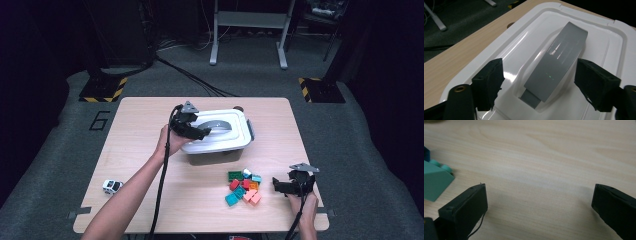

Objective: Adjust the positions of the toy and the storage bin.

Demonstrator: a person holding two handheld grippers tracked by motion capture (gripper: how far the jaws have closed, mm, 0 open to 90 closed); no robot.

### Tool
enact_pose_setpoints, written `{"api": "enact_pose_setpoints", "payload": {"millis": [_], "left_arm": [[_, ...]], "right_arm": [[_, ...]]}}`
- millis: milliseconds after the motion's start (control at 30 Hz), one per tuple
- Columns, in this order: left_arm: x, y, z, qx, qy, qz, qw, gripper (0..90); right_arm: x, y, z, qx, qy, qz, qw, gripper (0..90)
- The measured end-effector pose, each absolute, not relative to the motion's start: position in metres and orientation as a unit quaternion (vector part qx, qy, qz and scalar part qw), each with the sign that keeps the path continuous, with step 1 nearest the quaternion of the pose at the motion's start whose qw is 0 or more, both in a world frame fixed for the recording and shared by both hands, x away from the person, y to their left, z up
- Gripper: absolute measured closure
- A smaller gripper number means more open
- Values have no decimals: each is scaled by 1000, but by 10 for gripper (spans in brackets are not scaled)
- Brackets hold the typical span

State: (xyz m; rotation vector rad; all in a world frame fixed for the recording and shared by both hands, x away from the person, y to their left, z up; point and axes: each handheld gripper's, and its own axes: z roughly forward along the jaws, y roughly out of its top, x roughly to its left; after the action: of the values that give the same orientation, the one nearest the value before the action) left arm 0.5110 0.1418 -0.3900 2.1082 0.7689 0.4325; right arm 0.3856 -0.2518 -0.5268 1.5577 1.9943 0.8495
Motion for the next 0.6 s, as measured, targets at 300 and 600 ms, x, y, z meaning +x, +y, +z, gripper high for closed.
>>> {"api": "enact_pose_setpoints", "payload": {"millis": [300, 600], "left_arm": [[508, 130, -391, 854, 270, 200, 397, 533], [498, 126, -390, 858, 269, 218, 379, 569]], "right_arm": [[386, -250, -529, 578, 719, 306, 237, 4], [386, -251, -529, 573, 720, 308, 241, 12]]}}
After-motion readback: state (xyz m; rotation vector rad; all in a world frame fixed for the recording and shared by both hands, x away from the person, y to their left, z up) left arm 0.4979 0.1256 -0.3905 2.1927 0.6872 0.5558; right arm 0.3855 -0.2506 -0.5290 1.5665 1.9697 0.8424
